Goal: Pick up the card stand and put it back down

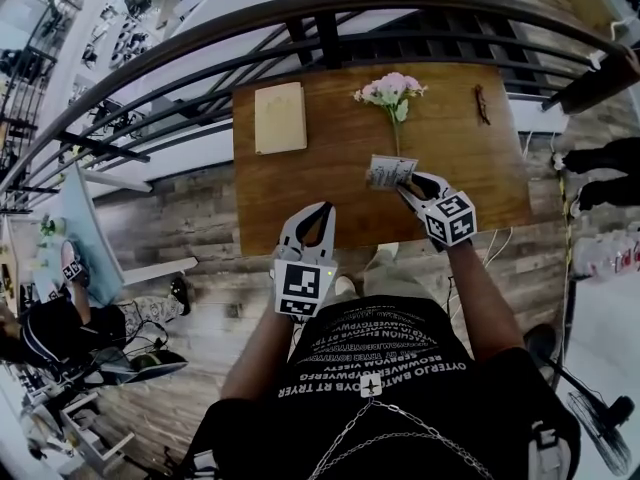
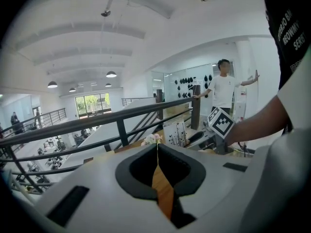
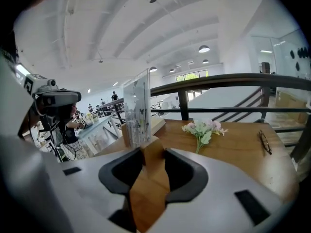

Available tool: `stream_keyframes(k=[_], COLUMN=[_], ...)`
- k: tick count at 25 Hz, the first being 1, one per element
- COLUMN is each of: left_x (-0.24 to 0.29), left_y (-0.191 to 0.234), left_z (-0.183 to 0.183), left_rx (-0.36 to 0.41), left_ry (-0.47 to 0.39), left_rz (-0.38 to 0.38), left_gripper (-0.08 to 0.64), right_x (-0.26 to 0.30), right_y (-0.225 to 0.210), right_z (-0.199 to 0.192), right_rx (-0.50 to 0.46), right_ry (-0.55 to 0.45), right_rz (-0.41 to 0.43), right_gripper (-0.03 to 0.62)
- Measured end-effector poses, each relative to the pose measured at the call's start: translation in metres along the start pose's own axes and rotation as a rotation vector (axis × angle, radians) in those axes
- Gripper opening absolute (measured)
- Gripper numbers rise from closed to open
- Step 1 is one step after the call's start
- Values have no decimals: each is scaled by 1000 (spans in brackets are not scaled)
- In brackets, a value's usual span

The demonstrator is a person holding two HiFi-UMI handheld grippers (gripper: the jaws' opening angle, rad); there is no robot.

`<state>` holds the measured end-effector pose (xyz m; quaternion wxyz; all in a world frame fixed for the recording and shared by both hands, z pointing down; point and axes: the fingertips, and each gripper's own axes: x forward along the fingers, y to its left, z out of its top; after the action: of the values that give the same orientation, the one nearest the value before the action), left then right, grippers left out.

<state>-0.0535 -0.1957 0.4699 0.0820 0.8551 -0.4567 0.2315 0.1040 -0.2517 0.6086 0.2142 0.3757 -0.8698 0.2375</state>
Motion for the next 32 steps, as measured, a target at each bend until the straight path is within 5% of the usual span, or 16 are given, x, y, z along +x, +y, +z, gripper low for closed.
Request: stream_keyframes(k=[14, 32], left_x=[24, 26], left_y=[6, 26], left_z=[-13, -44], left_rx=[-29, -50], left_ry=[63, 161], left_rz=[33, 79], left_gripper=[29, 29], right_x=[48, 107], right_y=[-45, -79], right_z=[-63, -107], right_rx=[51, -2], right_ry=[97, 172], right_rz=[4, 5], right_gripper=[155, 156])
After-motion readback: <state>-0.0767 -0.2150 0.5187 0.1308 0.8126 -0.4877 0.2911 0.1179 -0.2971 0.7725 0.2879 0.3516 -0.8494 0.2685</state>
